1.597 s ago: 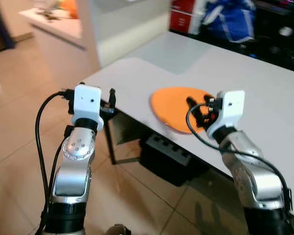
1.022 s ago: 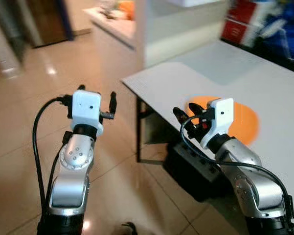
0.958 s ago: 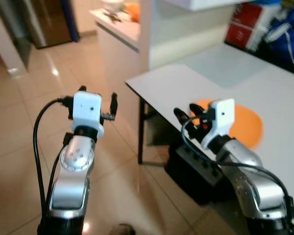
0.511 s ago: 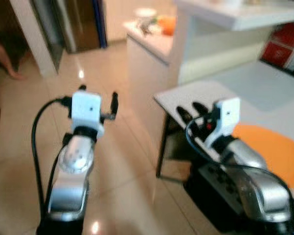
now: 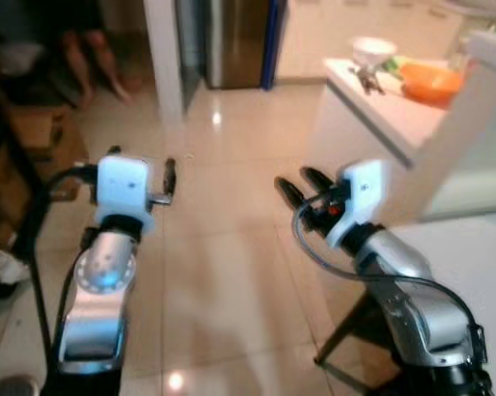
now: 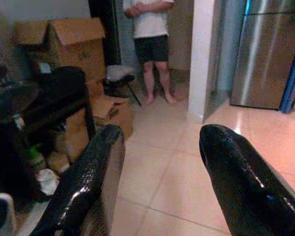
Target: Setting the table
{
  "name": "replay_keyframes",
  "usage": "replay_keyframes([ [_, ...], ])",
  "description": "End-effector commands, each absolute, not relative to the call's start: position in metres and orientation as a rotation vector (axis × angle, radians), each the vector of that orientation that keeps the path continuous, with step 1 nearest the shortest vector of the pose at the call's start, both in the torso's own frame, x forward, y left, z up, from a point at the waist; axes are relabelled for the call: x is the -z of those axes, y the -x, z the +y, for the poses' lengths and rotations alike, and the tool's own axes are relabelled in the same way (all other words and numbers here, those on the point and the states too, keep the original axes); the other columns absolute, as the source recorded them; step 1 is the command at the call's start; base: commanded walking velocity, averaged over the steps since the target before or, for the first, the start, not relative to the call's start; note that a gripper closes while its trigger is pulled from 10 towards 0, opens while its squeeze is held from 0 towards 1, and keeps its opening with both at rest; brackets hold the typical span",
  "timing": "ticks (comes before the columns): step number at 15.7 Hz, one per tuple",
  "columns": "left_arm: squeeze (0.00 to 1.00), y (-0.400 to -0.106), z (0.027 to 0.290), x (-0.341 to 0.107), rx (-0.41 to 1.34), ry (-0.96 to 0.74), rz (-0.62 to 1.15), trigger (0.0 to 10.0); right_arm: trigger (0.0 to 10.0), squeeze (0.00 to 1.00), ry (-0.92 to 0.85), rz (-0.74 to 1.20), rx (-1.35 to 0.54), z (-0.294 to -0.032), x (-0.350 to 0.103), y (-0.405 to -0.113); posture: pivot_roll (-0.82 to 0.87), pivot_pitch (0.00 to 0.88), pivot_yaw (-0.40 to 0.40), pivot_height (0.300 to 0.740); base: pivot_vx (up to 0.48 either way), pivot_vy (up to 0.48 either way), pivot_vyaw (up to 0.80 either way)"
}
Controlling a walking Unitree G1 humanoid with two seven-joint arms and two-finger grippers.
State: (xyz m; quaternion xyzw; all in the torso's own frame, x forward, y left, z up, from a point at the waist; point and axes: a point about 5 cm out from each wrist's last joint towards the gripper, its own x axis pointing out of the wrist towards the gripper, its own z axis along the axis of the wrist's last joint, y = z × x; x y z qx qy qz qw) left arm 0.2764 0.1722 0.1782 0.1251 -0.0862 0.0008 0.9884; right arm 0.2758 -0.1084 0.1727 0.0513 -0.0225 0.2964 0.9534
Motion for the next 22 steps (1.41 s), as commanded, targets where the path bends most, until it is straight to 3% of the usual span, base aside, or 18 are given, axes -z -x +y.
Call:
replay_keyframes([
  [1, 0.0, -0.277, 0.162, -0.183, 0.031, -0.239, -0.198, 10.0, 10.0, 0.0, -0.082, -0.06, -0.59, -0.115, -0.175, -0.276, -0.02, 0.0, -0.041, 0.74, 0.431, 0.0, 0.8],
  [3, 0.0, -0.277, 0.162, -0.183, 0.033, -0.241, -0.198, 10.0, 10.0, 0.0, -0.08, -0.066, -0.595, -0.114, -0.175, -0.277, -0.02, 0.0, -0.042, 0.74, 0.429, 0.0, 0.8],
  [11, 0.0, -0.277, 0.166, -0.181, 0.032, -0.26, -0.183, 10.0, 10.0, 0.0, -0.163, -0.108, -0.483, -0.119, -0.181, -0.286, -0.01, 0.0, -0.038, 0.74, 0.436, 0.0, 0.0],
  [17, 0.0, -0.28, 0.164, -0.184, 0.047, -0.269, -0.19, 10.0, 10.0, 0.0, -0.156, -0.134, -0.466, -0.119, -0.19, -0.291, -0.01, 0.0, -0.032, 0.74, 0.441, 0.0, -0.74],
  [22, 0.0, -0.281, 0.164, -0.185, 0.053, -0.275, -0.194, 10.0, 10.0, 0.0, -0.155, -0.157, -0.424, -0.122, -0.195, -0.296, -0.01, 0.0, -0.032, 0.74, 0.441, 0.0, 0.0],
])
